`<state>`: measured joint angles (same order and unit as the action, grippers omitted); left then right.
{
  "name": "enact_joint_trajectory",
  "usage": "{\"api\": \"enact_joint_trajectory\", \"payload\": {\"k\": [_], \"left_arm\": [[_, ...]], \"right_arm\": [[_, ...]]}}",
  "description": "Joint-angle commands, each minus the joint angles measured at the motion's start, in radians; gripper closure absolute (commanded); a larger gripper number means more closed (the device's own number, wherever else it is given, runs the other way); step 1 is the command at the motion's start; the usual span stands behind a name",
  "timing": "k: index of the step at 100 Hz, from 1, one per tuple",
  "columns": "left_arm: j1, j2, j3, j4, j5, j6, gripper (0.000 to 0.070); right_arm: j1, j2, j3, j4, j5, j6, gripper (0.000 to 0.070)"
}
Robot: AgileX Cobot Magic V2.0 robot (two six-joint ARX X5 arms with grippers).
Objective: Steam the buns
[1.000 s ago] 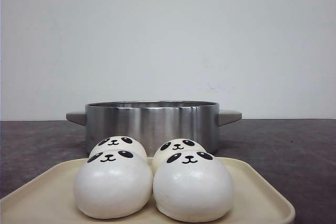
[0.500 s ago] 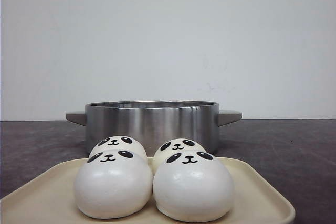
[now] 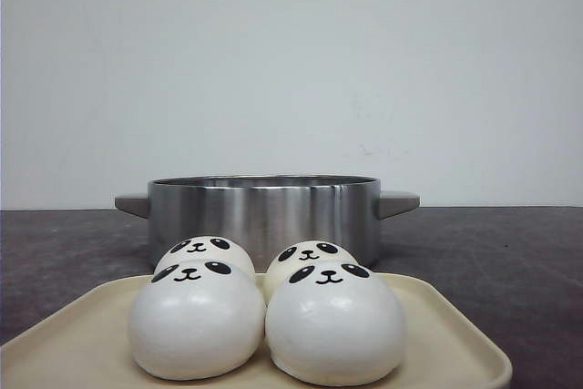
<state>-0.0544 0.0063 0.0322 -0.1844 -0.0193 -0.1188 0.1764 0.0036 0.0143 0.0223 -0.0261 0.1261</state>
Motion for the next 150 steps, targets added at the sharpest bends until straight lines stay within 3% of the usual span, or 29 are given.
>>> {"api": "enact_joint_trajectory", "payload": {"k": [1,11,20,33,48,61,66,71,77,78,80,83,93,102,119,128,135,150], "left_arm": [[0.0,0.0,-0.014,-0.001,0.013,-0.227,0.07],[0.0,0.0,0.011,-0.002,0.058,-0.43,0.07],[0.0,0.001,0.057,0.016,0.121,-0.481,0.0697],[0.0,0.031,0.196,0.003,0.183,-0.41,0.0695],[0.0,0.187,0.426,-0.069,0.183,-0.301,0.0696],[0.0,0.328,0.603,-0.129,0.208,-0.223,0.0694],[0.0,0.364,0.653,-0.141,0.21,-0.222,0.0615],[0.0,0.39,0.687,-0.14,0.222,-0.222,0.0421],[0.0,0.406,0.712,-0.135,0.24,-0.222,0.0153],[0.0,0.407,0.714,-0.135,0.243,-0.222,0.0119],[0.0,0.409,0.716,-0.134,0.249,-0.222,0.0069],[0.0,0.41,0.717,-0.132,0.259,-0.222,0.0035],[0.0,0.41,0.717,-0.16,0.28,-0.222,0.0034],[0.0,0.41,0.717,-0.203,0.28,-0.222,0.0034],[0.0,0.413,0.717,-0.272,0.28,-0.222,0.0034],[0.0,0.412,0.717,-0.282,0.28,-0.222,0.0034],[0.0,0.412,0.717,-0.284,0.28,-0.222,0.0034],[0.0,0.412,0.717,-0.293,0.28,-0.222,0.0034]], "right_arm": [[0.003,0.0,-0.002,0.075,-0.008,0.083,0.0693],[0.003,0.0,0.009,0.153,-0.022,0.191,0.0693],[0.004,0.001,0.072,0.134,-0.055,0.246,0.0694],[0.004,0.043,0.283,-0.067,-0.066,0.261,0.0694],[0.004,0.231,0.594,-0.322,-0.074,0.142,0.0694],[0.004,0.371,0.777,-0.438,-0.134,0.089,0.0693],[0.004,0.412,0.824,-0.46,-0.169,0.09,0.0675],[0.004,0.445,0.856,-0.472,-0.212,0.094,0.0529],[0.004,0.479,0.882,-0.478,-0.257,0.108,0.02],[0.004,0.486,0.886,-0.478,-0.268,0.114,0.0121],[0.005,0.496,0.889,-0.478,-0.284,0.126,0.004],[0.005,0.51,0.892,-0.478,-0.304,0.143,0.0],[0.012,0.57,0.893,-0.489,-0.4,0.194,0.005],[0.053,0.64,0.893,-0.522,-0.424,0.207,0.0089],[0.243,0.794,0.894,-0.549,-0.317,0.217,0.0101],[0.372,0.898,0.895,-0.565,-0.262,0.242,0.0181],[0.46,0.993,0.896,-0.588,-0.227,0.262,0.0201],[0.571,1.206,0.896,-0.634,-0.208,0.289,0.0201]]}}
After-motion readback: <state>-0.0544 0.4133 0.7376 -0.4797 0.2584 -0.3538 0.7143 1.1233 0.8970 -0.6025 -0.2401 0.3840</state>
